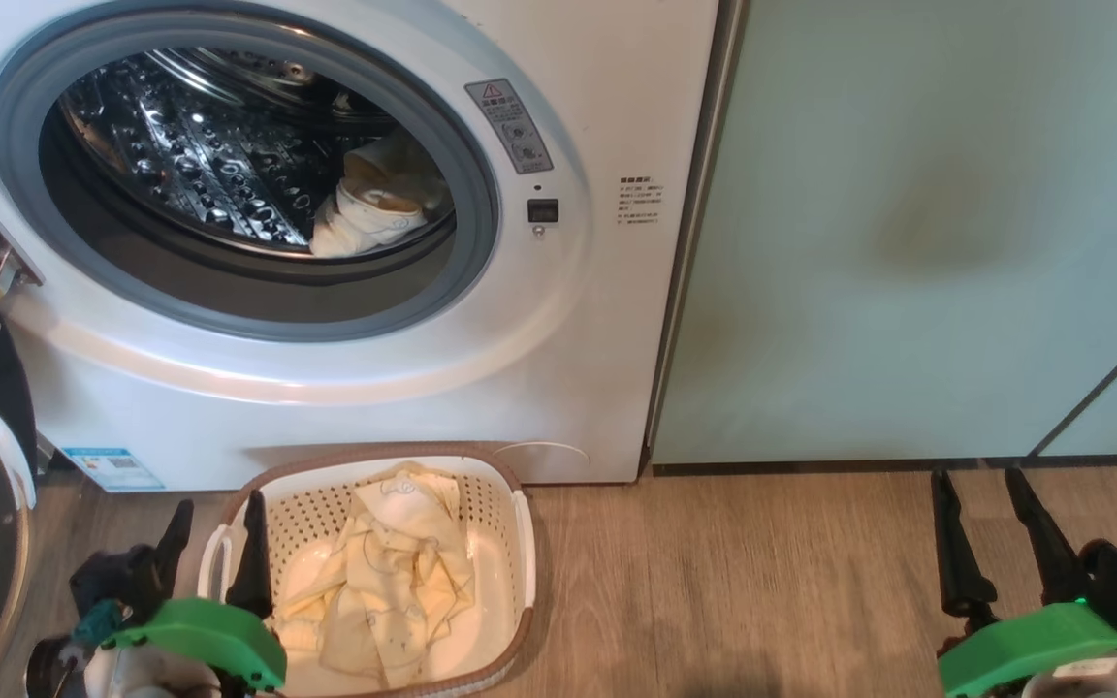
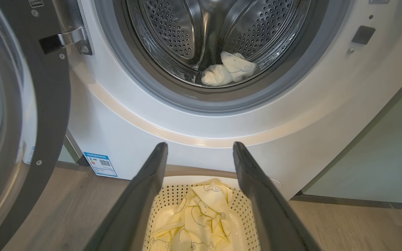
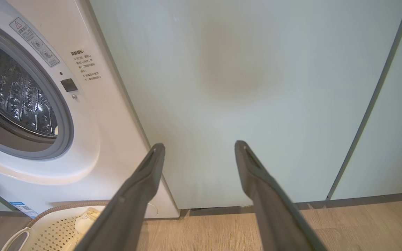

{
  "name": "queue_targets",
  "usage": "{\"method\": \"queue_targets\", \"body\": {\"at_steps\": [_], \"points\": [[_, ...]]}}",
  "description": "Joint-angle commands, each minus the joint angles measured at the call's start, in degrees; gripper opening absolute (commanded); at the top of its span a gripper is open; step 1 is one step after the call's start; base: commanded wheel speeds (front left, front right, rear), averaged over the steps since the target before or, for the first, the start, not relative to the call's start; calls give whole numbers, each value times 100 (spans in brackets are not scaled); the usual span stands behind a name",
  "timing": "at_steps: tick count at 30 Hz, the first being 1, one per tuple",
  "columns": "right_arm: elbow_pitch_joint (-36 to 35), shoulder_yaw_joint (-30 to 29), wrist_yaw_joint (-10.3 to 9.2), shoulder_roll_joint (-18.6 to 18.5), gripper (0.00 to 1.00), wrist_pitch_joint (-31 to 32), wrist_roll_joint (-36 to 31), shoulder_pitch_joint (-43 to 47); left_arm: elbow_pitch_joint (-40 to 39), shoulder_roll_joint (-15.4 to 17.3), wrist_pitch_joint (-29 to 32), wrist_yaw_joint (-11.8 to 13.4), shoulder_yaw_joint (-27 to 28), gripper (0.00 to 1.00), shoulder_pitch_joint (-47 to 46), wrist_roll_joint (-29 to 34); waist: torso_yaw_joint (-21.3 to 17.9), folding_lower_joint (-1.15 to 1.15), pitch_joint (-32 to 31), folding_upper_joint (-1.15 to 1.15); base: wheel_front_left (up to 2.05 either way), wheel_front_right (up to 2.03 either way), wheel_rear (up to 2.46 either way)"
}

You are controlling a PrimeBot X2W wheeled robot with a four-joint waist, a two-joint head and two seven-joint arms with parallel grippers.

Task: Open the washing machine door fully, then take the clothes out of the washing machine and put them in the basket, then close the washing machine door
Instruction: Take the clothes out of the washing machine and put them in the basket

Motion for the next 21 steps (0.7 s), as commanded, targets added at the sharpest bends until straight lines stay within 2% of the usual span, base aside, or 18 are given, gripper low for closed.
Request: {"method": "queue_targets", "body": {"at_steps": [1,5,9,14,21], "points": [[-184,130,21,-28,100,-55,-8,-139,-215,59,-59,-12,201,100,-189,78,-6,0,9,0,0,0,0],[-186,168,21,-21,100,-55,-5,-188,-197,134,-59,-39,135,100,-303,196,-63,0,83,0,0,0,0],[-206,195,21,-7,100,-55,13,-248,-14,344,-58,-76,-67,100,-579,193,-126,0,196,0,0,0,0],[-238,196,21,23,100,-55,31,-323,247,813,283,-100,-560,100,-1206,16,-191,0,398,0,0,0,0],[-290,184,21,70,100,-55,43,-552,222,1633,1276,-103,-1397,100,-2282,-792,-287,0,862,0,0,0,0]]}}
